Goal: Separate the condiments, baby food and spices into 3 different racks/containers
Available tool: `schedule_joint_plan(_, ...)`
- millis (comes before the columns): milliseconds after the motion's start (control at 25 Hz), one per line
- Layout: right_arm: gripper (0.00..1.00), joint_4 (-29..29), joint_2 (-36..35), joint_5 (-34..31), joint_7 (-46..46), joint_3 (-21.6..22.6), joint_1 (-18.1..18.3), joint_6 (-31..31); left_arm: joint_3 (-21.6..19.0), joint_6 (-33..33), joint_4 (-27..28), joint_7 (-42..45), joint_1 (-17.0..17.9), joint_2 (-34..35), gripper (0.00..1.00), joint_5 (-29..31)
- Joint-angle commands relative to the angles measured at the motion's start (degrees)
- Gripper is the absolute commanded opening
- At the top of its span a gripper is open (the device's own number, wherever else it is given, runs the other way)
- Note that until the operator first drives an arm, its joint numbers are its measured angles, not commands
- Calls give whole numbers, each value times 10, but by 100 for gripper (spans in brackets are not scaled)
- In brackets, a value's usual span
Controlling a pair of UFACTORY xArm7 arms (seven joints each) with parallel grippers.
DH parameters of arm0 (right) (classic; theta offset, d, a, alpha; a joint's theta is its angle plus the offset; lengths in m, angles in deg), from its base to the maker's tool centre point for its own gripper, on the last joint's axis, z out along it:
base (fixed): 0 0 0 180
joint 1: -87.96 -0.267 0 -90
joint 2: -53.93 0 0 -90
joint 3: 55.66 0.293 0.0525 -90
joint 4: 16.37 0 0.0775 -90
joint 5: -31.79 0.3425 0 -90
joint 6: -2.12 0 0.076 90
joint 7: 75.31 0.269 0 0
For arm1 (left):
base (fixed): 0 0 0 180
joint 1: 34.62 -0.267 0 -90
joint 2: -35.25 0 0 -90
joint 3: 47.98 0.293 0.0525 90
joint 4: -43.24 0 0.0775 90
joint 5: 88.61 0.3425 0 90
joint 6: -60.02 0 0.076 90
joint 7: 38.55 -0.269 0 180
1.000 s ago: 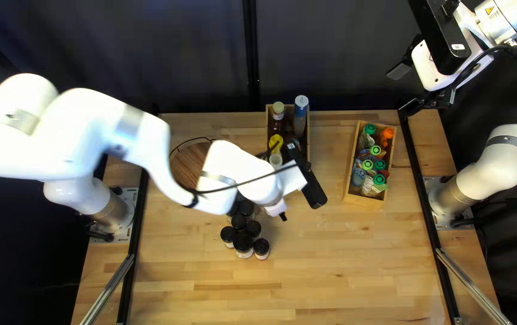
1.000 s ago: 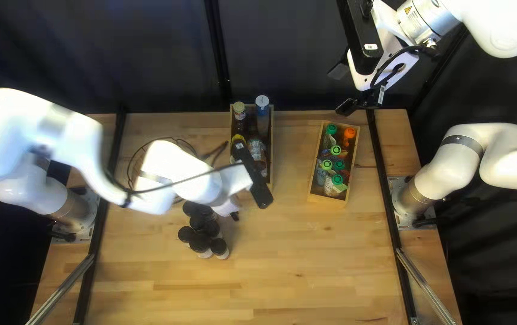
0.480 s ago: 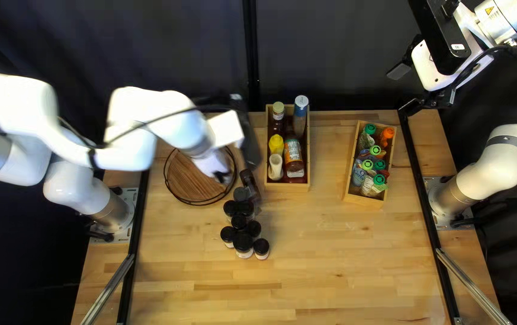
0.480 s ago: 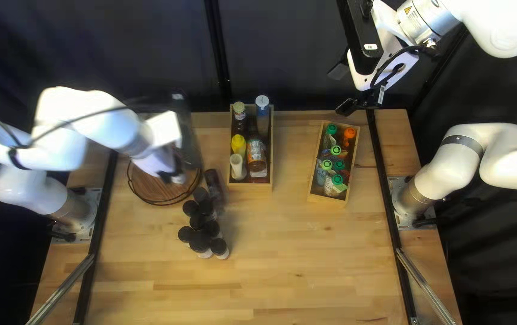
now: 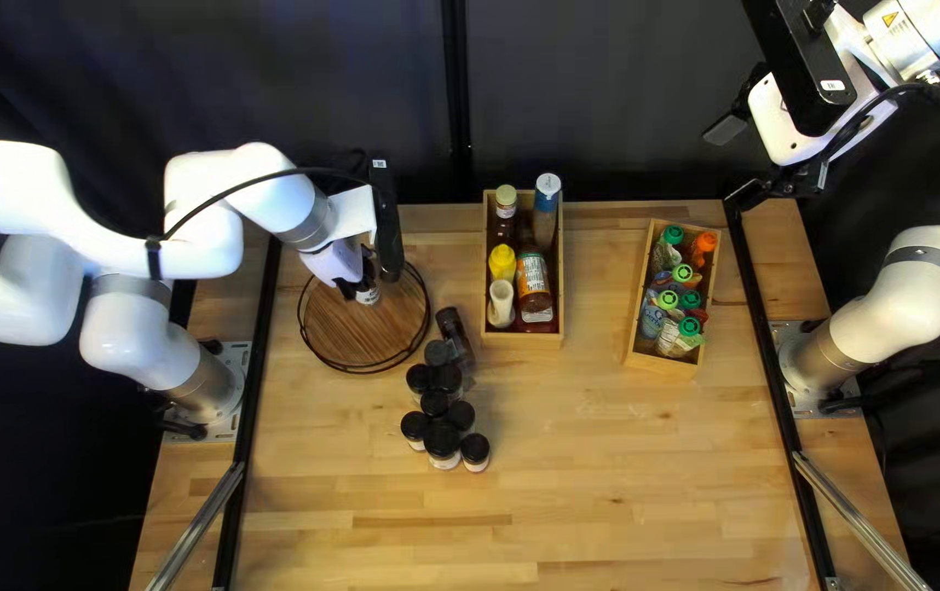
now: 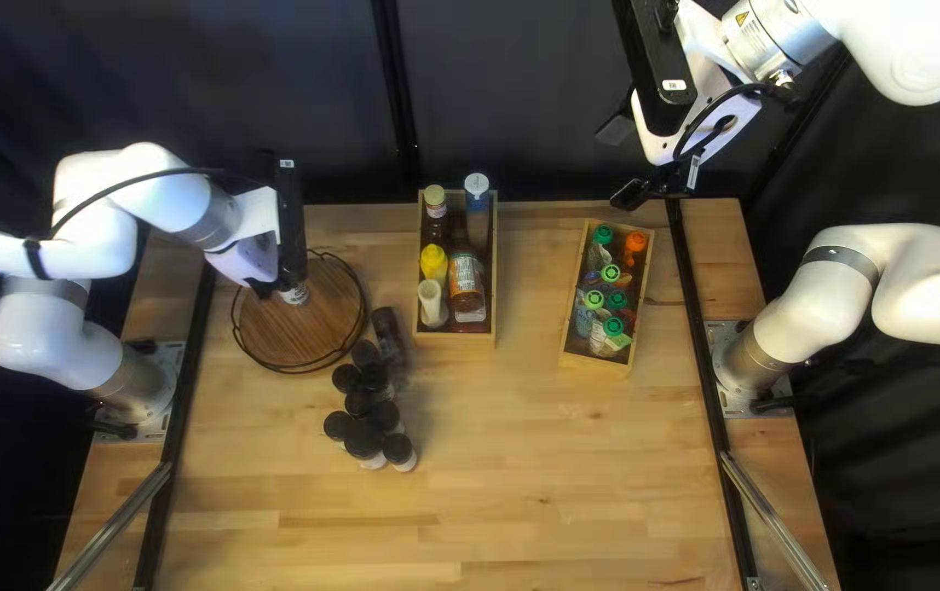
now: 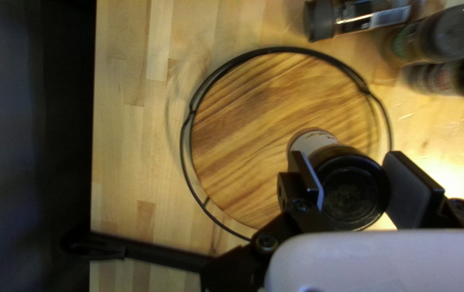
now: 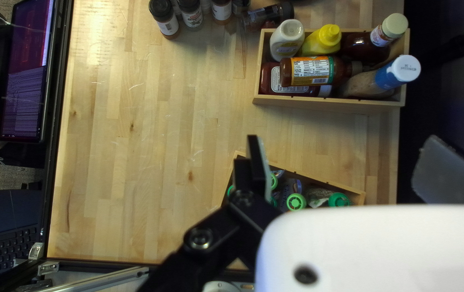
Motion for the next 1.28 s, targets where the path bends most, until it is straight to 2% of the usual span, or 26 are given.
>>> schedule_joint_plan(40, 100, 0, 0, 0, 0, 0, 0, 0, 33, -42, -8, -24, -8, -32, 0, 7)
schedule_joint_plan(280, 100, 0, 0, 0, 0, 0, 0, 0, 68, -93, -9, -48, -16, -76, 0, 15)
schedule_joint_plan(920, 100, 0, 0, 0, 0, 0, 0, 0, 101, -179, -33, -53, -22, -126, 0, 16)
schedule_joint_plan(960, 100, 0, 0, 0, 0, 0, 0, 0, 101, -181, -35, -53, -21, -126, 27, 15)
schedule_joint_plan(1000, 100, 0, 0, 0, 0, 0, 0, 0, 100, -181, -36, -52, -21, -125, 75, 15)
schedule_joint_plan(1040, 100, 0, 0, 0, 0, 0, 0, 0, 99, -179, -36, -51, -21, -123, 100, 14)
schedule_joint_plan(1280, 100, 0, 0, 0, 0, 0, 0, 0, 55, -116, -20, -23, -9, -83, 100, 10)
